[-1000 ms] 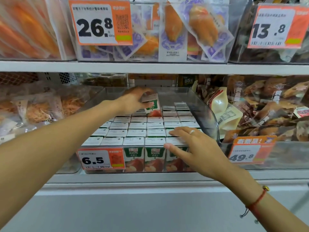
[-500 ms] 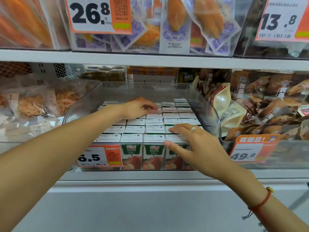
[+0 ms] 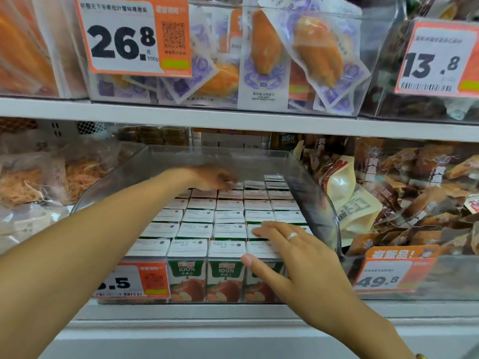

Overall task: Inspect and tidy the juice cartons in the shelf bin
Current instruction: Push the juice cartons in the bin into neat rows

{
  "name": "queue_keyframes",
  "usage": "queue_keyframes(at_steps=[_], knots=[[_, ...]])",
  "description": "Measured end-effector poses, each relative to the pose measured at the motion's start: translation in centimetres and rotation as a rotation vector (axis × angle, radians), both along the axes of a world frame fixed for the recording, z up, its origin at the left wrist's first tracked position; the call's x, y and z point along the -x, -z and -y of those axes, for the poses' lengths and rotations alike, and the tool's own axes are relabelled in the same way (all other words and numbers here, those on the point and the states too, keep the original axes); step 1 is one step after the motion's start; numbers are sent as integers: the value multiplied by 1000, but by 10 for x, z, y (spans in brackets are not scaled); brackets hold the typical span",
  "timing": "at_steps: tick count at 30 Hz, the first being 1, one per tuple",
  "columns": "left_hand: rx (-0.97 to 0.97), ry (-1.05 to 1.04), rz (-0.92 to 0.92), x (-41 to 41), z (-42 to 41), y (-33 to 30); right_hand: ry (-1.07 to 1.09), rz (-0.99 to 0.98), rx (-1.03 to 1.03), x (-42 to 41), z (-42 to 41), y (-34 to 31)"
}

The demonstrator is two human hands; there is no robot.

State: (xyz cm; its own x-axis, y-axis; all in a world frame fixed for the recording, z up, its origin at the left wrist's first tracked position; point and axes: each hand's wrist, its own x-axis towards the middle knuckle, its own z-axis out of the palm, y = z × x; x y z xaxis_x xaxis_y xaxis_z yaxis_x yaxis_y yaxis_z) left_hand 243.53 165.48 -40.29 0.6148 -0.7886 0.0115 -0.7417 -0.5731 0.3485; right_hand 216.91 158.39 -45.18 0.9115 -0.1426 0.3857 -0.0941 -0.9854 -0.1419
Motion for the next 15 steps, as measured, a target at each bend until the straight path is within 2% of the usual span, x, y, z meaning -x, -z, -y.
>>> queue_keyframes(at_steps=[6, 8, 11, 15], knots=[[-63, 7, -53, 0, 4, -13, -1, 13, -12, -1, -1, 1], [-78, 2, -18, 4, 4, -13, -4, 7, -9, -1, -1, 1], [57, -17, 99, 12, -1, -6, -8, 13, -13, 0, -1, 0], [109, 10, 176, 10, -10, 0, -6, -4, 7, 0, -1, 0]])
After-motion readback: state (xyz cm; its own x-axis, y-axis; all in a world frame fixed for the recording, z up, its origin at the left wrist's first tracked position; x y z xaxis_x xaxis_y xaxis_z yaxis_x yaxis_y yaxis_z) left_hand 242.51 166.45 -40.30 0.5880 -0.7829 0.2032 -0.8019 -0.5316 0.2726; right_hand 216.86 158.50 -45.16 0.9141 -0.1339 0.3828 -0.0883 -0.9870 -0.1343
